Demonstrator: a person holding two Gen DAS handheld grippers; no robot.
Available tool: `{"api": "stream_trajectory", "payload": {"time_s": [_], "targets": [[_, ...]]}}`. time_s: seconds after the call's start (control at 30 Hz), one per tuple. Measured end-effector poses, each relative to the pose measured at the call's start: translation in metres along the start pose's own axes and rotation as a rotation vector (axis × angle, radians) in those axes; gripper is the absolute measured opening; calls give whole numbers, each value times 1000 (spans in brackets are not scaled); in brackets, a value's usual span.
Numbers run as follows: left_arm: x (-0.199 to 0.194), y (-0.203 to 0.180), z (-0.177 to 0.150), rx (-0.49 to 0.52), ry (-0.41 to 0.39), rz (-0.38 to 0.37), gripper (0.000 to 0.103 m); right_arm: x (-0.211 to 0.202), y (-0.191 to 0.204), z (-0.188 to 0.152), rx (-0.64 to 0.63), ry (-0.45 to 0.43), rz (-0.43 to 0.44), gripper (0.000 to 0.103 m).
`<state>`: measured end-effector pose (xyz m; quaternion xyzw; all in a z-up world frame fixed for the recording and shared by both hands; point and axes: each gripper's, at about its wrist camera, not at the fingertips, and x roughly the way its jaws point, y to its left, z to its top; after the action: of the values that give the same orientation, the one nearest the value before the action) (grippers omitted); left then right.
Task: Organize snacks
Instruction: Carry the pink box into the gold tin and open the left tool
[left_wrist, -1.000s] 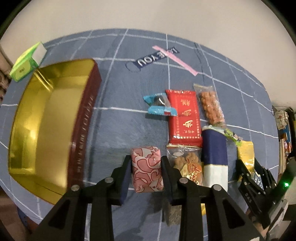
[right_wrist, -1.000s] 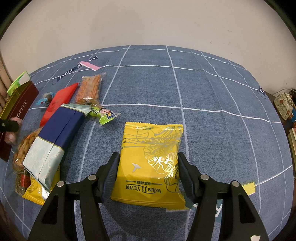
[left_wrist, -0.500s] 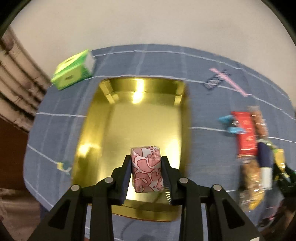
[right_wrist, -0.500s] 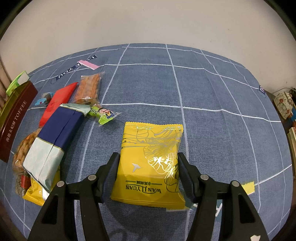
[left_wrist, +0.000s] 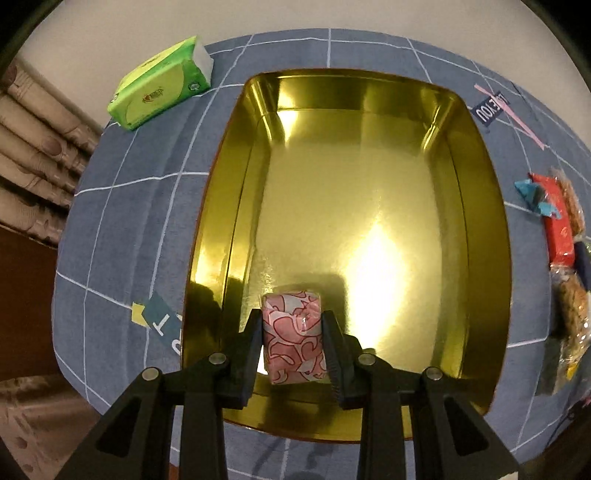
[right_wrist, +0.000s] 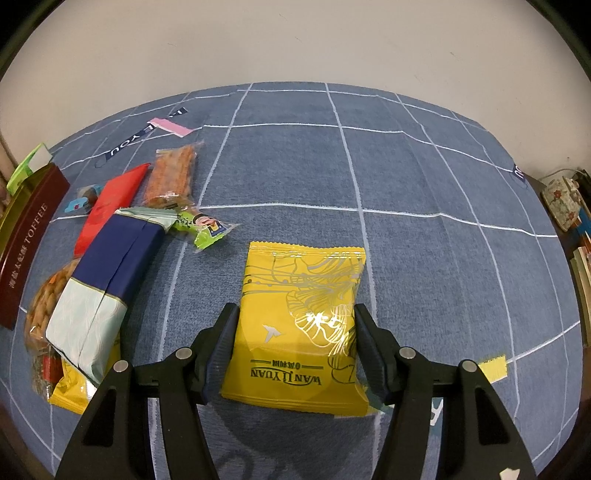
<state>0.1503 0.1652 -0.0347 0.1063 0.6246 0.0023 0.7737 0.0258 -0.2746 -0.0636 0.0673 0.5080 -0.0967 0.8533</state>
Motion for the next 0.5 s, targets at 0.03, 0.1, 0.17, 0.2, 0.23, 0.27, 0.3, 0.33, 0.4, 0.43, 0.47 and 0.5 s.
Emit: {"api": "stream_trajectory", "payload": {"time_s": [0.03, 0.1, 0.17, 0.2, 0.23, 0.27, 0.3, 0.33, 0.4, 0.43, 0.47, 0.5], "targets": [[2, 0, 0, 5, 4, -1, 32, 0, 0, 0, 1, 2, -1, 57], [2, -2, -2, 13, 0, -1, 32, 0, 0, 1, 5, 6, -2, 57], [2, -3, -3, 22, -4, 3, 32, 1, 0, 1, 10, 7, -5, 57], [2, -3, -5, 25, -7, 6, 32, 1, 0, 1, 13, 8, -7, 57], [2, -4, -6, 28, -10, 11, 32, 1, 0, 1, 15, 9, -8, 57], [1, -4, -5, 28, -11, 14, 32, 1, 0, 1, 17, 9, -9, 57], [1, -5, -6, 26, -12, 15, 32, 1, 0, 1, 18, 9, -10, 57], [0, -6, -7, 25, -15, 15, 32, 1, 0, 1, 20, 8, -11, 57], [1, -3, -6, 21, -19, 12, 32, 1, 0, 1, 25, 8, -12, 57], [2, -2, -6, 19, -20, 12, 32, 1, 0, 1, 26, 7, -12, 57], [2, -1, -6, 17, -23, 14, 32, 1, 0, 1, 25, 7, -13, 57], [1, -1, -7, 18, -28, 19, 32, 1, 0, 1, 23, 8, -12, 57]]}}
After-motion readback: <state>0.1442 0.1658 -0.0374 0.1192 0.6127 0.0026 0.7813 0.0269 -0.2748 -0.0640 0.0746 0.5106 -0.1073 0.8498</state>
